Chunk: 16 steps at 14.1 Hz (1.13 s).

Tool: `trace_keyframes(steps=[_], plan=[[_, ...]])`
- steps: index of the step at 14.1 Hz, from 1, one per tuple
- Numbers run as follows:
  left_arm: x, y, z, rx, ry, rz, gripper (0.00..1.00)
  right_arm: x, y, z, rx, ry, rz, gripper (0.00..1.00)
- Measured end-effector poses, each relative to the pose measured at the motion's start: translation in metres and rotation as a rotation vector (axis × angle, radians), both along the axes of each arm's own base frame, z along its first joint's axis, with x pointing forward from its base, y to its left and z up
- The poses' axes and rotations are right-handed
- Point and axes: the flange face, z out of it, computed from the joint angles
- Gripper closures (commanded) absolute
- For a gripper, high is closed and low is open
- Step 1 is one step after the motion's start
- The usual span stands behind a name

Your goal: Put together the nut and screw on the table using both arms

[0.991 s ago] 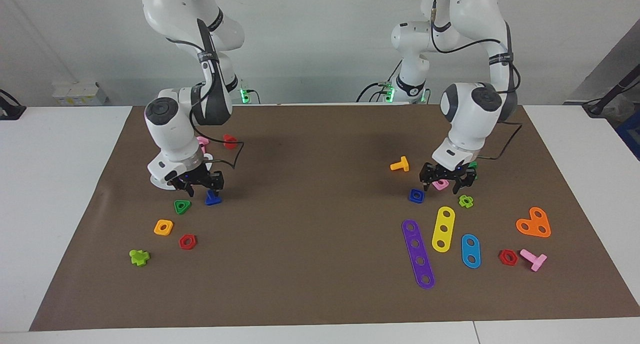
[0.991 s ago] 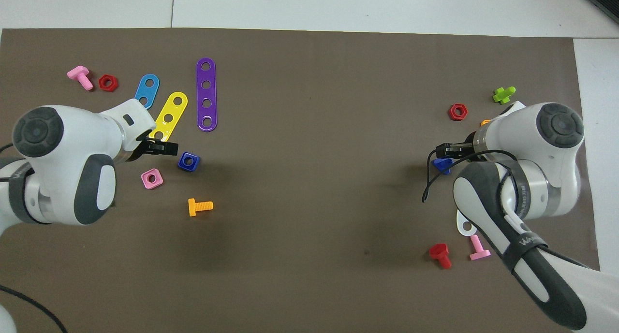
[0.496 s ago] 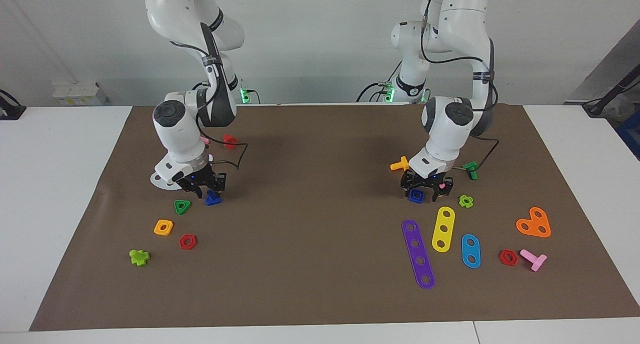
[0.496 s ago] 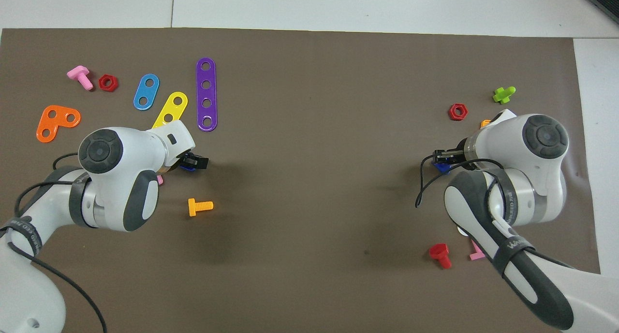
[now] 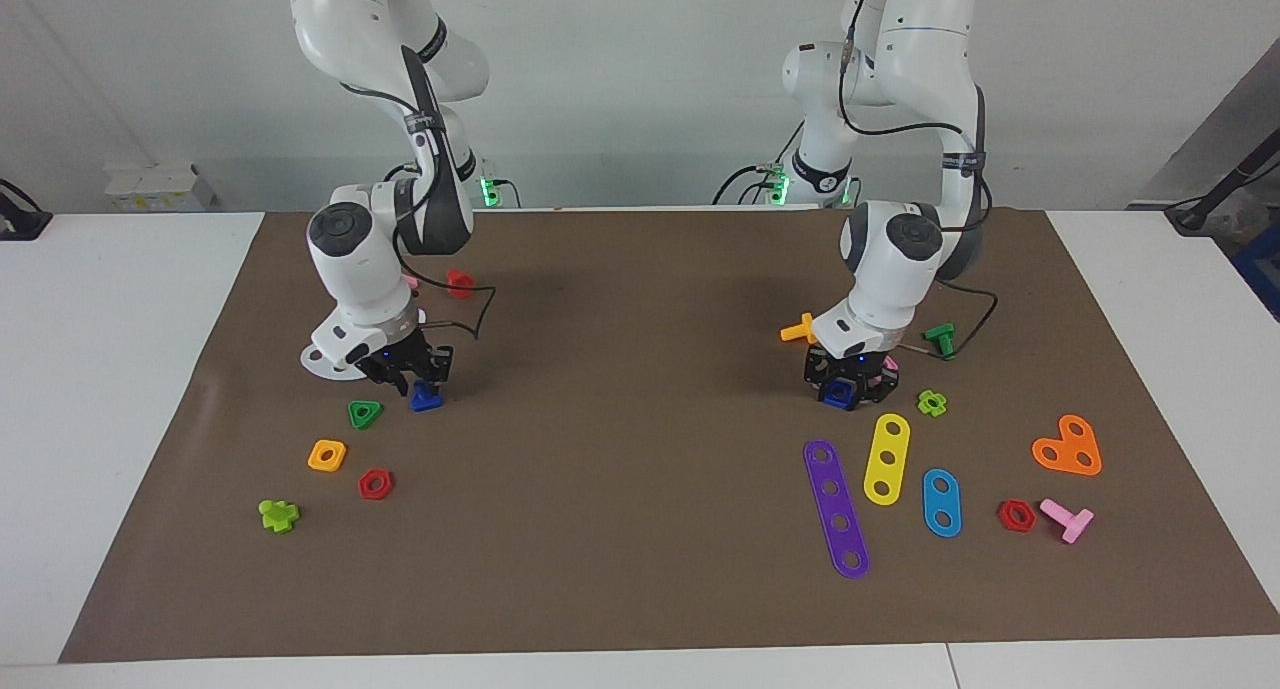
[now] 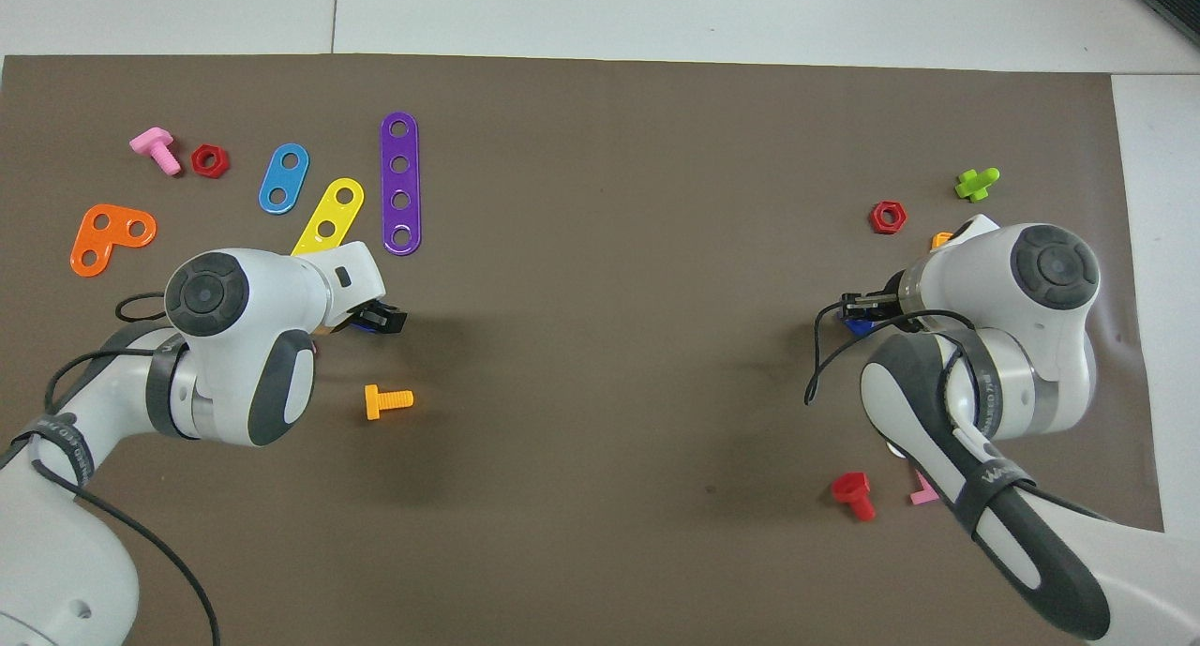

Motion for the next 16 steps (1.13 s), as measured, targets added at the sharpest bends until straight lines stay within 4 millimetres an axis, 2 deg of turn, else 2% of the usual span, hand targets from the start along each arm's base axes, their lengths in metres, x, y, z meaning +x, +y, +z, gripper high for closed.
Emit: trace_keyframes(steps=[1, 4, 6, 7, 9, 11, 16], plan=[[0.000, 0.000, 0.000, 0.002, 0.010, 0.000, 1.00, 0.000, 0.000, 0.000, 0.000, 0.001, 0.000, 0.98], [0.004, 0.001, 0.005, 0.010, 0.067, 0.032, 1.00, -0.001, 0.000, -0.001, 0.000, 0.003, 0.000, 1.00], [0.019, -0.002, 0.026, -0.005, 0.102, 0.185, 1.00, -0.001, 0.008, 0.000, 0.003, 0.000, 0.005, 1.00], [0.029, -0.006, 0.041, -0.010, 0.115, 0.258, 1.00, -0.001, 0.020, 0.002, 0.005, -0.007, -0.008, 1.00], [0.047, -0.018, 0.071, -0.013, 0.137, 0.324, 1.00, 0.000, 0.059, 0.012, 0.018, -0.040, -0.045, 1.00], [0.061, -0.026, 0.090, -0.023, 0.139, 0.353, 1.00, -0.001, 0.102, 0.022, 0.034, -0.065, -0.077, 1.00], [0.074, -0.061, 0.099, -0.056, 0.127, 0.458, 1.00, -0.006, 0.214, 0.034, 0.082, -0.100, -0.151, 1.00]])
